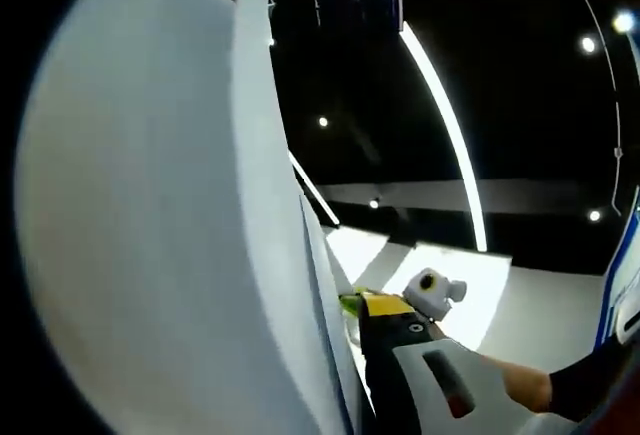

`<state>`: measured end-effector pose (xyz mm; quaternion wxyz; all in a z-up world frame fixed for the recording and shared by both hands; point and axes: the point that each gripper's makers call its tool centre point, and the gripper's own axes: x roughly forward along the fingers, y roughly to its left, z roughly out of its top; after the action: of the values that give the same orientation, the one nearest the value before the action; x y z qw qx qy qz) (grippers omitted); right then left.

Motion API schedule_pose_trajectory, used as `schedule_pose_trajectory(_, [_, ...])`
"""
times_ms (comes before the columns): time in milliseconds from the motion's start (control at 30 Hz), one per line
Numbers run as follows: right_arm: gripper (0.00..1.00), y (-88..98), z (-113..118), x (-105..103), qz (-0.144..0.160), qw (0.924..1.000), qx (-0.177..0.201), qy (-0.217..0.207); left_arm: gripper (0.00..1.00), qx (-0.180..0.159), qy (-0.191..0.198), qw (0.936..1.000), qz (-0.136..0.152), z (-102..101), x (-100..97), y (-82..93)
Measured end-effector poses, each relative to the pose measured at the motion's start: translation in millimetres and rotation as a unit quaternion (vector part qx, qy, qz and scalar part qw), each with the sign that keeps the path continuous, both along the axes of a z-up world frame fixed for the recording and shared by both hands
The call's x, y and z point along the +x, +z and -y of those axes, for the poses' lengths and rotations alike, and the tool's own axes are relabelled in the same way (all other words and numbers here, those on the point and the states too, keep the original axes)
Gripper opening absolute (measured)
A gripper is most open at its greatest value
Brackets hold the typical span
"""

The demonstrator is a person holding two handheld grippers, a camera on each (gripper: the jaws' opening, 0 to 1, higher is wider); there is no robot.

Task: Organize the stack of printing papers by aligning and flattening the scattered papers on the table

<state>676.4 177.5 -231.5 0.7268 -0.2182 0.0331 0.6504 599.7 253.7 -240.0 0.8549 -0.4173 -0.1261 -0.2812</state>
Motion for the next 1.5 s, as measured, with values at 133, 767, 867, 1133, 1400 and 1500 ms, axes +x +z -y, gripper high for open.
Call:
schedule_pose_trajectory(133, [0.01, 3.6, -1.7, 3.8, 0.006, 0.9998, 0.007, -0.016, 0.08, 0.007, 0.011, 0.9999, -0.001, -2.0, 1.0, -1.8])
schedule_pose_trajectory(767, [0.19, 0.5, 19.6, 12.2, -0.03, 0.9975, 0.023, -0.059, 0.06, 0.009, 0.025, 0.9996, -0.001, -3.8, 0.8, -1.9])
schedule_pose_trajectory(867, [0.19, -0.2, 25.1, 13.5, -0.033, 0.9972, 0.023, -0.064, 0.06, 0.007, 0.025, 0.9997, -0.002, -4.1, 0.8, -2.0])
schedule_pose_trajectory(1133, [0.26, -4.1, 33.3, 17.7, -0.058, 0.9949, 0.029, -0.078, 0.06, 0.004, 0.024, 0.9997, -0.003, -4.0, 0.8, -2.1])
schedule_pose_trajectory(1400, [0.39, -5.4, 34.2, 22.6, -0.077, 0.9932, 0.037, -0.079, 0.06, 0.002, 0.023, 0.9997, -0.003, -4.3, 0.7, -2.1])
schedule_pose_trajectory(1500, [0.42, -4.4, 35.7, 25.3, -0.086, 0.9919, 0.043, -0.083, 0.06, 0.0, 0.023, 0.9997, -0.003, -4.1, 0.5, -2.0])
